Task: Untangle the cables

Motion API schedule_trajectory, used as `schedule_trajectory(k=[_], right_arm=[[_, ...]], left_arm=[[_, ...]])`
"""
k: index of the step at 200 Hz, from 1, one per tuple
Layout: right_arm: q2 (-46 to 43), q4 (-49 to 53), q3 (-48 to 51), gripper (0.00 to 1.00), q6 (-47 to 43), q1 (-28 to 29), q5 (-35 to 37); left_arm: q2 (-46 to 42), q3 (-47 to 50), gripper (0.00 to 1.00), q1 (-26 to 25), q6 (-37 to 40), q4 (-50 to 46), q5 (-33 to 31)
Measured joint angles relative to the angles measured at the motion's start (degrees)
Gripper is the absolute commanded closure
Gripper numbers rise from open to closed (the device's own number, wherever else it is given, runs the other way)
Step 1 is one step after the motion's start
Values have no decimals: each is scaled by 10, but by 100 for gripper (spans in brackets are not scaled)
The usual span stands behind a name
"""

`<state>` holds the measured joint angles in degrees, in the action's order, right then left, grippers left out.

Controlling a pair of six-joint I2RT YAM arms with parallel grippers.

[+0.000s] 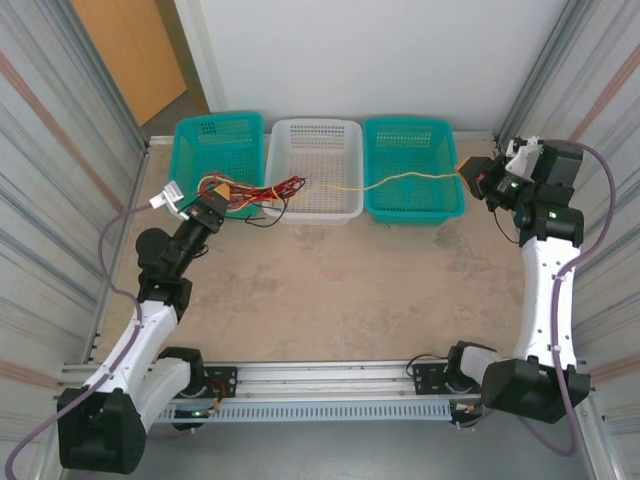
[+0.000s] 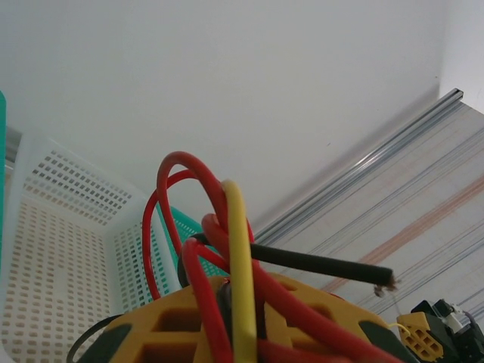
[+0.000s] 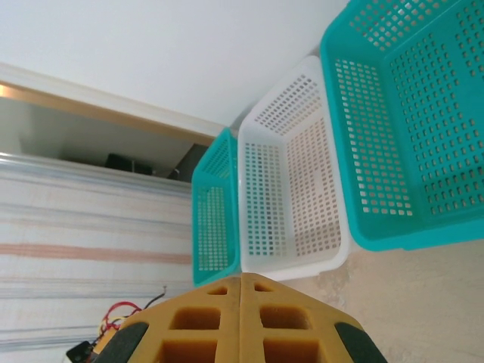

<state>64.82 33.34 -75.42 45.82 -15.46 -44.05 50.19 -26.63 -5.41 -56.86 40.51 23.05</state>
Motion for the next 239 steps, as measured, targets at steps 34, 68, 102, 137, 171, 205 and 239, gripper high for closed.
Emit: schedule_trajectory(k=[34,68,102,137,171,205,239], right_arm=[[-4,1,0,100,7,-26,-27],[-4,-16,0,100,29,-55,-42],[-4,-21,-3,100,42,-80,-50],[-3,-41,-20,100,51,-130,-22],[-2,-52,-39,100,63,-148,-18],[4,-52,-57,100,63,-172,-18],[14,-52,-73,100,67,-212,-11]], left_arm=[[-5,8,100,13,-4,-4,9],[-19,17,100,26,-2,-8,14],[-20,38,100,39,-2,-14,14],[-21,45,100,66,0,-34,-23],[-21,47,100,69,2,-47,-34],[-28,50,100,75,6,-62,-37],[-35,50,100,77,11,-74,-42]])
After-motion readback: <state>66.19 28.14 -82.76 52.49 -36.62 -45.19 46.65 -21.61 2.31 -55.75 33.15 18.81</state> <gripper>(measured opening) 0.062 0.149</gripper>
